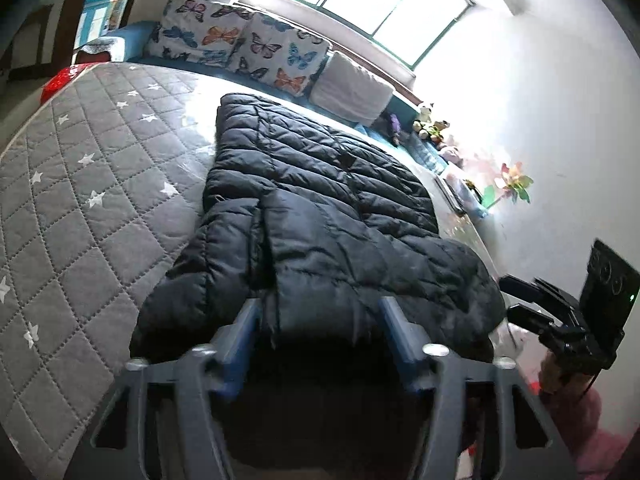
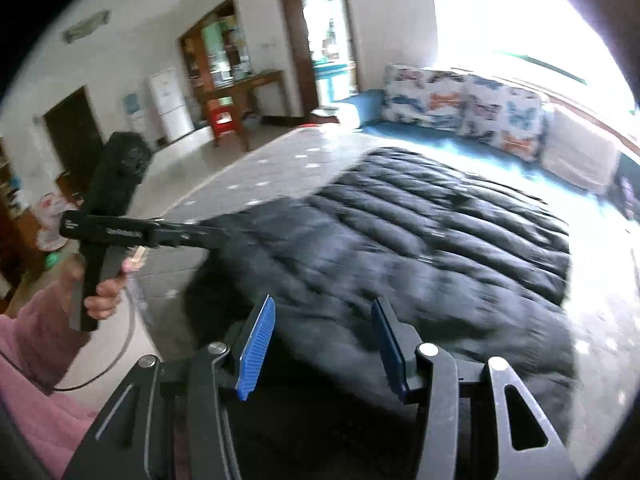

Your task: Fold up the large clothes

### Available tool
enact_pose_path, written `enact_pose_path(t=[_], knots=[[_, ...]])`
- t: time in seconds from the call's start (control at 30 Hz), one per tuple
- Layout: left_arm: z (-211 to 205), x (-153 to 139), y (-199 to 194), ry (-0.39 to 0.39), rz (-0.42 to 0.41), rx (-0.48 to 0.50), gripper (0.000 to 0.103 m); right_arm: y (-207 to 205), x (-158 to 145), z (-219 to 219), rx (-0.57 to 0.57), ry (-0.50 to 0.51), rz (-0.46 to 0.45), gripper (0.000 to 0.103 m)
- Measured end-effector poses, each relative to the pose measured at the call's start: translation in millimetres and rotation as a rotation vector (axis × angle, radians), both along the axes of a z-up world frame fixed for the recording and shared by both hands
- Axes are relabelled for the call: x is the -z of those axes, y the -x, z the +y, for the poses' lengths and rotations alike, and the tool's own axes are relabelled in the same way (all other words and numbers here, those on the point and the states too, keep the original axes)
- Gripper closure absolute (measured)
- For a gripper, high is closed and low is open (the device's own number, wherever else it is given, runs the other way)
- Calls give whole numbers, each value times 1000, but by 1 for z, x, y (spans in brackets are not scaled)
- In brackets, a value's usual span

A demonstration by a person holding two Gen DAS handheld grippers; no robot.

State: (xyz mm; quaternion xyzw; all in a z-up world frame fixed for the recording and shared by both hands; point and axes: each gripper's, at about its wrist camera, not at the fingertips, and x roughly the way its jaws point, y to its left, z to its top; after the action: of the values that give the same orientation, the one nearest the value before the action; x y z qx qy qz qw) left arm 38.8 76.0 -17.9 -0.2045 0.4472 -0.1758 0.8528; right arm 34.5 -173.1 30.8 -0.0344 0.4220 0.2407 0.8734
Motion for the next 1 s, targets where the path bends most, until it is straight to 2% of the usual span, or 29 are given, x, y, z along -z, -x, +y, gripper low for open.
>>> enact_pose_path(t=[0.1, 0.2, 0.27, 0.33, 0.43, 0.67, 0.73, 0.87, 1.0], knots=[[0, -10, -4, -37, -31, -12, 82, -1, 0, -37, 109, 2, 15, 48], [-2, -26, -3, -78, -94, -5, 87, -1, -2, -67, 190, 20, 2, 48], [-5, -29, -3, -124, -113, -10, 88, -3, 1, -85, 254, 55, 0, 48], [-5, -21, -4, -148, -97, -14, 88, -4, 10, -102, 311, 72, 18, 48], [0, -5, -4, -142, -52, -26, 88, -3, 30, -121, 355, 56, 73, 48], [5, 8, -6, -146, -31, -61, 89, 11, 77, -127, 360, -2, 169, 48], [5, 14, -9, -154, -15, -63, 89, 16, 86, -126, 357, 0, 159, 48], [7, 23, -12, -146, 11, -64, 89, 13, 68, -126, 348, 18, 171, 48], [9, 23, -18, -135, 11, -70, 89, 4, 36, -119, 315, 47, 83, 48]])
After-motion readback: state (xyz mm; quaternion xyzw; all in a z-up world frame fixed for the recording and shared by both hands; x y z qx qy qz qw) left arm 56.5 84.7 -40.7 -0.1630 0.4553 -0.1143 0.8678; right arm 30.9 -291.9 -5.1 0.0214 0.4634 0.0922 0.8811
